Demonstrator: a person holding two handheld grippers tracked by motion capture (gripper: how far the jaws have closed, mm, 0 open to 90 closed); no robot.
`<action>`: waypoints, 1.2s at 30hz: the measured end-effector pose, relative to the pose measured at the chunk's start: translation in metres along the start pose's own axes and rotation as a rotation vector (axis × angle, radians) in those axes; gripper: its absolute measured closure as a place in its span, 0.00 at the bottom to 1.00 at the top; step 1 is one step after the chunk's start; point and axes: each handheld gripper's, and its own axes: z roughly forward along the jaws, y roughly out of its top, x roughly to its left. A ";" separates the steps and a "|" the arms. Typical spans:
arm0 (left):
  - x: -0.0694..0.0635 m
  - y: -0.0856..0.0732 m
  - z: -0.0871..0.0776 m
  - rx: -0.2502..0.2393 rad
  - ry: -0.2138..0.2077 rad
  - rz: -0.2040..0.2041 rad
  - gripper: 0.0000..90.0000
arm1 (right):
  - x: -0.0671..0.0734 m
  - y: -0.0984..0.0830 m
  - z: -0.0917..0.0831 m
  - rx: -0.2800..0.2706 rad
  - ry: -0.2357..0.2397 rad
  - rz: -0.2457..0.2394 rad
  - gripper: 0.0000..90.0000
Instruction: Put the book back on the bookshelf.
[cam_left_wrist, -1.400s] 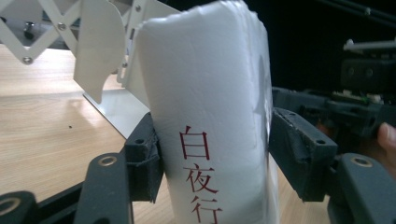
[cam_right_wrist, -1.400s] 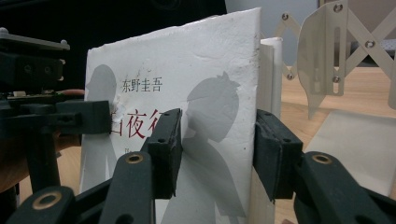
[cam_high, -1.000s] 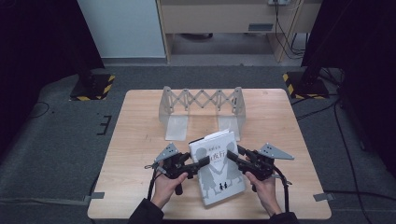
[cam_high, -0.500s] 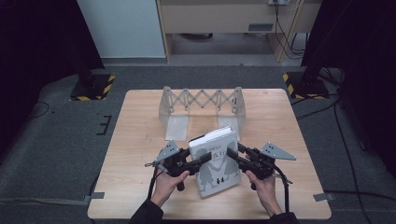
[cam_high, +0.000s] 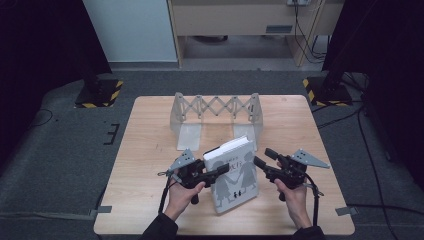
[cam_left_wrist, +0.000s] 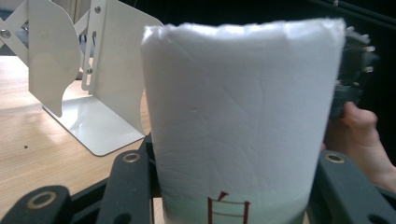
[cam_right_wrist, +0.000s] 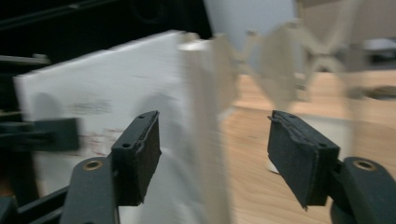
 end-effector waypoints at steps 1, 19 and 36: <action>0.000 0.000 0.000 0.000 0.000 0.000 0.57 | 0.000 0.000 0.000 0.000 0.000 0.000 0.36; 0.004 0.026 -0.010 0.060 0.051 0.126 0.57 | -0.053 -0.022 -0.010 0.285 -0.350 -0.139 0.21; 0.001 -0.005 -0.018 -0.002 0.011 0.126 0.50 | -0.069 -0.046 -0.006 0.435 -0.459 -0.159 0.10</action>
